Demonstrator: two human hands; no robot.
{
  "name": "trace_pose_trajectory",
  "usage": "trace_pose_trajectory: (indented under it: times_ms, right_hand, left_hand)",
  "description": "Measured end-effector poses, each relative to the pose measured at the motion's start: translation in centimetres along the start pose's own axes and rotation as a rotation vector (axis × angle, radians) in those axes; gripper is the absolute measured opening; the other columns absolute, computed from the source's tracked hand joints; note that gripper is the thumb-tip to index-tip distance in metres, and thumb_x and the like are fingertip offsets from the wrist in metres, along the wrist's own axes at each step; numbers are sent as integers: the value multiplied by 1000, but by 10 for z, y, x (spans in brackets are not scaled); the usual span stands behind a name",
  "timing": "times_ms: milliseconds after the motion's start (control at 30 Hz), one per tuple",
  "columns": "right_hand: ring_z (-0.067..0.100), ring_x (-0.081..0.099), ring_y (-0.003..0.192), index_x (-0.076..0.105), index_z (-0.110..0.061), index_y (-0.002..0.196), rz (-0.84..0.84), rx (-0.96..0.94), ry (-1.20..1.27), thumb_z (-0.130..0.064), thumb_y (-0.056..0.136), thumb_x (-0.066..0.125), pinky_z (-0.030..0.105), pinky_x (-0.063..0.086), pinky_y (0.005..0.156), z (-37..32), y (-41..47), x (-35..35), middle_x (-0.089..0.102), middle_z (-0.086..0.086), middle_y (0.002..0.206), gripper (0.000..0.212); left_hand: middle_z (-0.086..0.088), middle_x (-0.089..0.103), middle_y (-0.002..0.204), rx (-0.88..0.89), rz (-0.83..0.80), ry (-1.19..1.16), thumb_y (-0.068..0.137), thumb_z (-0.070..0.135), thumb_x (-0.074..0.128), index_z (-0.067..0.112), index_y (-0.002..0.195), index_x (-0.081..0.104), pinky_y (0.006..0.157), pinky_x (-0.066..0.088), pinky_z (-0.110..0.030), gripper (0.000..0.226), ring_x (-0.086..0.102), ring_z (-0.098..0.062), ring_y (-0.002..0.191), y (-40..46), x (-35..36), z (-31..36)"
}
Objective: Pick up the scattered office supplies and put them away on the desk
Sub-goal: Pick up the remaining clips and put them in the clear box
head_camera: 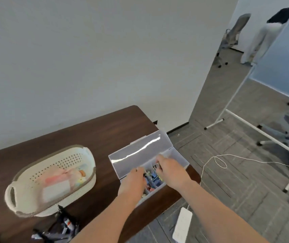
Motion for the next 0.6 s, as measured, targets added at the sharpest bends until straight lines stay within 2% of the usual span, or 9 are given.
trace_pose_trajectory:
  times_ms: [133,233,333,433,533,600]
  right_hand:
    - [2,46,60,40,-27,91,-107,-98,-27,-18,96,50,18,29,53,10,31,26,51,-6,69,14]
    - [7,55,69,43,-28,95,-166,-197,-38,-20,96,50,21,40,62,17,44,39,57,-4,79,11]
    - [10,62,86,52,-29,109,-224,-288,-19,-26,97,50,28,53,77,18,48,49,65,-5,99,13]
    - [9,62,95,60,-31,115,-228,-329,34,-29,97,51,29,53,86,19,50,48,66,-8,111,20]
    - [10,62,93,61,-27,114,-168,-323,17,-26,97,51,28,52,85,24,50,39,66,-5,108,21]
    - [11,61,88,60,-25,111,-111,-304,0,-23,96,51,26,52,79,29,49,31,65,-4,103,18]
  left_hand:
    - [1,58,88,-66,-10,45,94,17,51,18,103,53,64,48,-24,9,56,-9,68,13,16,1]
    - [0,60,92,-123,-22,26,93,17,54,19,103,53,67,51,-23,10,56,-8,67,21,27,4]
    - [0,57,107,-154,-8,21,93,19,55,21,109,55,81,54,-26,16,60,-10,82,21,32,5]
    - [5,49,124,-157,45,-42,90,21,58,28,117,55,84,50,-20,28,58,-9,94,17,30,8]
    - [9,43,135,-161,76,-39,92,24,55,34,125,52,80,48,-18,34,56,-10,103,10,24,8]
    - [8,47,132,-161,97,-7,94,27,50,32,123,54,78,49,-20,30,56,-10,102,6,17,10]
Point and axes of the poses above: each hand's wrist, its own y-axis towards the middle knuckle, its own x-axis out of the palm, z = x × y, the point moved 8 cm from there along y, towards the middle knuckle
